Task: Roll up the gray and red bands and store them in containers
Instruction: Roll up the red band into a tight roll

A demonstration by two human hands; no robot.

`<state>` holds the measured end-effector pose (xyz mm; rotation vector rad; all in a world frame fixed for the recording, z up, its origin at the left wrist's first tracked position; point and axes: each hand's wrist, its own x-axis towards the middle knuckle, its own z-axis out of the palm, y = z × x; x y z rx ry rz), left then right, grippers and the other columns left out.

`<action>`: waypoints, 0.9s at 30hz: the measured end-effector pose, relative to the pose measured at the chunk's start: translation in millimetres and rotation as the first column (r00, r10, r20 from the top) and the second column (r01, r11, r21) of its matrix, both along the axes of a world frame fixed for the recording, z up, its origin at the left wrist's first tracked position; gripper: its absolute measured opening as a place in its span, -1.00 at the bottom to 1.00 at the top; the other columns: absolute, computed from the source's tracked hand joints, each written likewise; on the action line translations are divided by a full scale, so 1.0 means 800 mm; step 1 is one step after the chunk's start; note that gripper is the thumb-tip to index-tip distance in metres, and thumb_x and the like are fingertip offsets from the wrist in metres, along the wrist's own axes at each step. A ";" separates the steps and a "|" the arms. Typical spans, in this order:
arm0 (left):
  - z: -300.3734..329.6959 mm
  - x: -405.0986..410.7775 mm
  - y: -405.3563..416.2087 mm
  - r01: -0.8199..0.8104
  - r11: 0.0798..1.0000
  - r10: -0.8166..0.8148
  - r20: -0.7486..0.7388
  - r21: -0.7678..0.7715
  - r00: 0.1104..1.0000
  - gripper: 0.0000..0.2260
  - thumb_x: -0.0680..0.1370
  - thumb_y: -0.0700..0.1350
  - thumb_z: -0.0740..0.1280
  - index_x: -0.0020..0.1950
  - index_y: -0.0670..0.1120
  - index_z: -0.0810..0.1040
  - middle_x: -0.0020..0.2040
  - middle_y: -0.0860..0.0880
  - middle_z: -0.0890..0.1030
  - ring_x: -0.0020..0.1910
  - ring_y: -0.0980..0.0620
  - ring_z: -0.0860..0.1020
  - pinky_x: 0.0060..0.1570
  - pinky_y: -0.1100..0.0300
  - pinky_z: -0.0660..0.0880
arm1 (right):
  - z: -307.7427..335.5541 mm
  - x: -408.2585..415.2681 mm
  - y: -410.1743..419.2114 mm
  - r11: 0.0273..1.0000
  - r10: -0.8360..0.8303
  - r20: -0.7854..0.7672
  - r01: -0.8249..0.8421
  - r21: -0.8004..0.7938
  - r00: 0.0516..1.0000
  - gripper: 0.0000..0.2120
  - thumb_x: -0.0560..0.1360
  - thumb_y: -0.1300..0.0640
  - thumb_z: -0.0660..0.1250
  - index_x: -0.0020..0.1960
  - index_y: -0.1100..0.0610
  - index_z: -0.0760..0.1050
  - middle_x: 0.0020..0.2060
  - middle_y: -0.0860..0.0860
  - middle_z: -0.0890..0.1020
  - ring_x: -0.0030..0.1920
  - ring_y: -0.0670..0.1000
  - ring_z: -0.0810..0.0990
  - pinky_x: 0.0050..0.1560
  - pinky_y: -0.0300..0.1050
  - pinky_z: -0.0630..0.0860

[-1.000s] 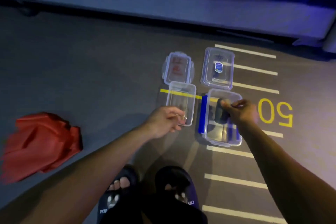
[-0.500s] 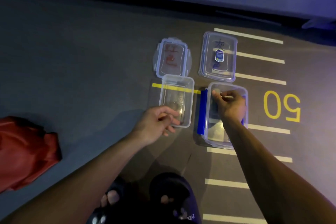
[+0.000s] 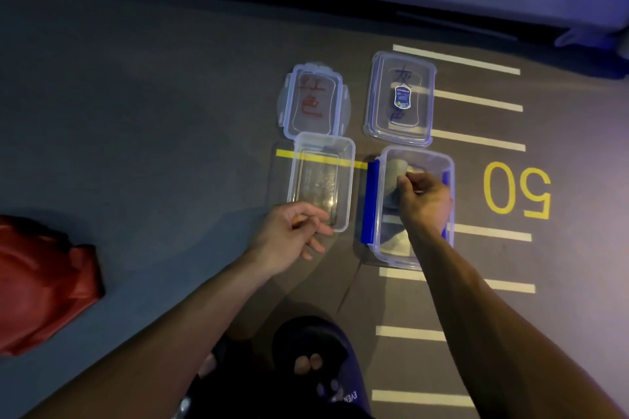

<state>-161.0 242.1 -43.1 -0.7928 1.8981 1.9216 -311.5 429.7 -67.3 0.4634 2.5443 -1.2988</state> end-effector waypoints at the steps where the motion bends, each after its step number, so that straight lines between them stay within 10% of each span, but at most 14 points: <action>1: 0.002 0.000 0.002 0.001 1.000 -0.001 -0.001 -0.002 1.000 -0.81 0.68 -0.22 0.24 0.10 0.00 0.62 -0.04 0.04 0.74 -0.20 -0.06 0.71 -0.31 0.16 0.56 | 0.001 -0.001 0.004 1.000 0.000 0.014 -0.001 0.009 1.000 -0.92 0.57 0.06 0.44 0.03 0.05 0.66 -0.09 -0.07 0.71 -0.03 -0.02 0.70 0.16 0.08 0.65; 14: 0.021 0.017 -0.001 -0.036 0.999 0.036 -0.034 0.011 0.999 -0.81 0.67 -0.22 0.25 0.09 0.00 0.62 -0.04 0.04 0.74 -0.22 -0.05 0.69 -0.33 0.19 0.54 | 0.012 0.004 0.006 0.998 0.005 0.050 -0.002 -0.069 0.999 -0.92 0.54 0.02 0.47 0.01 -0.02 0.69 -0.09 -0.10 0.74 -0.03 -0.04 0.72 0.15 0.05 0.66; 19: 0.025 0.025 -0.008 -0.088 0.996 0.088 -0.047 0.005 0.995 -0.80 0.68 -0.23 0.24 0.08 -0.01 0.63 -0.04 0.02 0.74 -0.22 -0.07 0.69 -0.31 0.13 0.54 | 0.043 0.029 -0.001 0.999 -0.044 -0.099 0.042 -0.026 0.994 -0.86 0.63 0.07 0.34 -0.08 -0.09 0.61 -0.14 -0.10 0.70 -0.10 -0.16 0.66 -0.07 -0.25 0.51; 27: 0.027 0.060 -0.041 -0.326 0.946 0.324 -0.083 0.000 0.942 -0.78 0.66 -0.32 0.22 0.04 -0.07 0.60 -0.15 -0.05 0.71 -0.38 0.08 0.60 -0.40 0.25 0.48 | 0.055 0.100 -0.118 0.876 0.347 -0.146 -0.376 -0.303 0.927 -0.84 0.55 0.09 0.44 -0.21 0.02 0.65 -0.28 0.03 0.70 -0.26 -0.01 0.63 -0.14 -0.05 0.55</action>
